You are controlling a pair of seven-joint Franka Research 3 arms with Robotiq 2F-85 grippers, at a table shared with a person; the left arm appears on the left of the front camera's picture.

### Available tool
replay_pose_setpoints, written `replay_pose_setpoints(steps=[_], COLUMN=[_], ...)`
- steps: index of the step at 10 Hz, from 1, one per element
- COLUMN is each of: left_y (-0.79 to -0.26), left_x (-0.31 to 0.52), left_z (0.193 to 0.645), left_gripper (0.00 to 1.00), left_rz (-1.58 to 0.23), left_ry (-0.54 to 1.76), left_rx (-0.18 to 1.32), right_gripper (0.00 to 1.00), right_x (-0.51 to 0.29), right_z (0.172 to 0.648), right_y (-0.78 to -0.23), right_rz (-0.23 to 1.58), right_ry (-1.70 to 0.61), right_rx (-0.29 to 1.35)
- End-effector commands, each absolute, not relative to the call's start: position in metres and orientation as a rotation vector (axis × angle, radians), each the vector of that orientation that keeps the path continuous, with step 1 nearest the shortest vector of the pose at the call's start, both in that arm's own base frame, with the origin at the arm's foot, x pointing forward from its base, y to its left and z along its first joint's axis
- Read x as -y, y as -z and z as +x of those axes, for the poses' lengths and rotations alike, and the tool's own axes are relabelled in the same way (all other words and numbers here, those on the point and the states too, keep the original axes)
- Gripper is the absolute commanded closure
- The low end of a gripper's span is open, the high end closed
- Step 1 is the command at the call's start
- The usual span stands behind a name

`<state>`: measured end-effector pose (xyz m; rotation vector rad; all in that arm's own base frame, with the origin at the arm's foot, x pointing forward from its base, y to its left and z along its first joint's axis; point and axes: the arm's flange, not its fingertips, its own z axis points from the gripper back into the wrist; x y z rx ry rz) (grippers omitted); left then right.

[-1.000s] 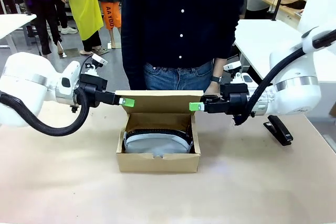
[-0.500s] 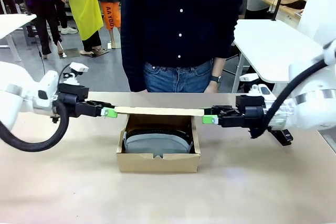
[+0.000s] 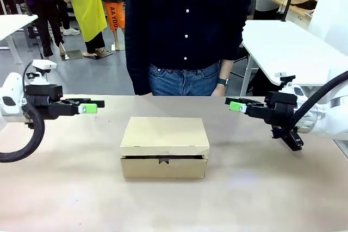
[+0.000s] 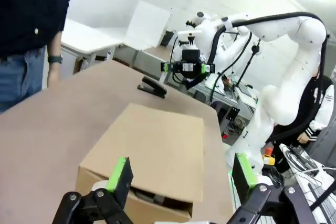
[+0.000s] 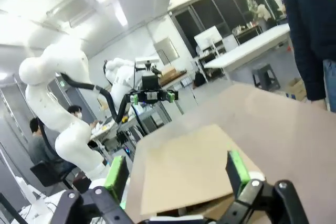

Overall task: Pack the items into the box.
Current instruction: Close the Mailer Box.

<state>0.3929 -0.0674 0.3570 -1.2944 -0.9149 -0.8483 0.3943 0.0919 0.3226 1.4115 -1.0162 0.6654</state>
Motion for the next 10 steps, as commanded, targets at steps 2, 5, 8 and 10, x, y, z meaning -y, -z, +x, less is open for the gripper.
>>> replay_pose_setpoints(steps=[2, 5, 8, 10], left_y=[-0.359, -0.336, -0.312, -0.298], left_x=[0.12, 0.157, 0.165, 0.168], left_z=[0.403, 0.425, 0.428, 0.421], left_gripper=[0.0, 0.0, 0.0, 0.0], left_rz=[-1.287, -1.304, -1.222, -1.179], left_ry=[0.91, 1.014, 1.115, 1.203], left_rx=[0.972, 0.831, 0.702, 0.665], right_gripper=[0.0, 0.0, 0.0, 0.0], right_x=[-0.139, -0.168, -0.183, -0.186], right_z=[0.388, 0.395, 0.403, 0.404], right_y=[-0.315, -0.297, -0.282, -0.279], right_rz=[1.427, 1.32, 1.211, 1.209], right_ry=[-0.714, -0.916, -0.993, -1.037], right_rx=[1.028, 0.925, 0.838, 0.798])
